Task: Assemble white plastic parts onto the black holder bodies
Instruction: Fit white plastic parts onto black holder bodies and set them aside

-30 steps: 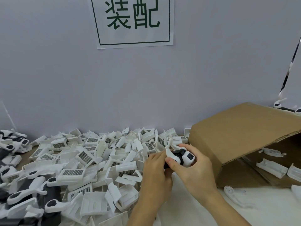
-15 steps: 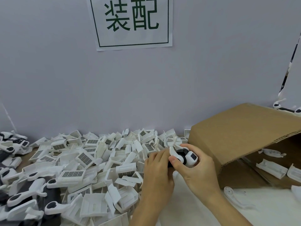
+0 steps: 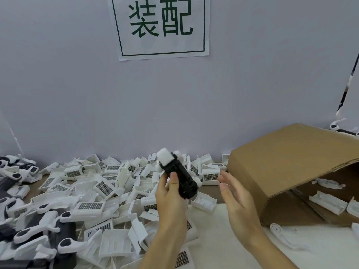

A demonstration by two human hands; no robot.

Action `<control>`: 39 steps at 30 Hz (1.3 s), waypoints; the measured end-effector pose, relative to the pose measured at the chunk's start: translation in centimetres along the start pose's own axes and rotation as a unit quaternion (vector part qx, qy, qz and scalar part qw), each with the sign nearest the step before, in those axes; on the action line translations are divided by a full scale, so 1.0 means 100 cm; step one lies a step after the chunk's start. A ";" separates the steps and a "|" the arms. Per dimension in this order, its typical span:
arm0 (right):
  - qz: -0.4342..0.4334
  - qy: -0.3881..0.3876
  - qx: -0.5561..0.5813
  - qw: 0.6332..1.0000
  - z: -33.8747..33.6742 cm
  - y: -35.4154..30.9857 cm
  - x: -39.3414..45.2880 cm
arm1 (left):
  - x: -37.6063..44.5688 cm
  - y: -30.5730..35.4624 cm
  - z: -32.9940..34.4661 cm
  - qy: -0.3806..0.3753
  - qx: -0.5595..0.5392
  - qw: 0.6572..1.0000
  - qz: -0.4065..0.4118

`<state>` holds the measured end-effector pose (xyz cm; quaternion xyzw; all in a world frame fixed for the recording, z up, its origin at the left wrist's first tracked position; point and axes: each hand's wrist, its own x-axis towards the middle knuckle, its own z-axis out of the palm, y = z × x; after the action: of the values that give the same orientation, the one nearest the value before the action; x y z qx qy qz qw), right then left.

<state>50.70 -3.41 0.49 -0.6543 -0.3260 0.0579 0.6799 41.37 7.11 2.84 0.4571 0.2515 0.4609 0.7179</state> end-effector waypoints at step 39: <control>0.167 -0.186 0.050 0.967 0.017 -0.011 -0.016 | -0.010 0.004 0.005 -0.056 -0.004 0.991 -0.118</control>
<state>48.23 -2.94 0.85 -0.6423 -0.3292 0.3075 0.6201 41.15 6.03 3.34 0.4467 0.2614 0.3477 0.7818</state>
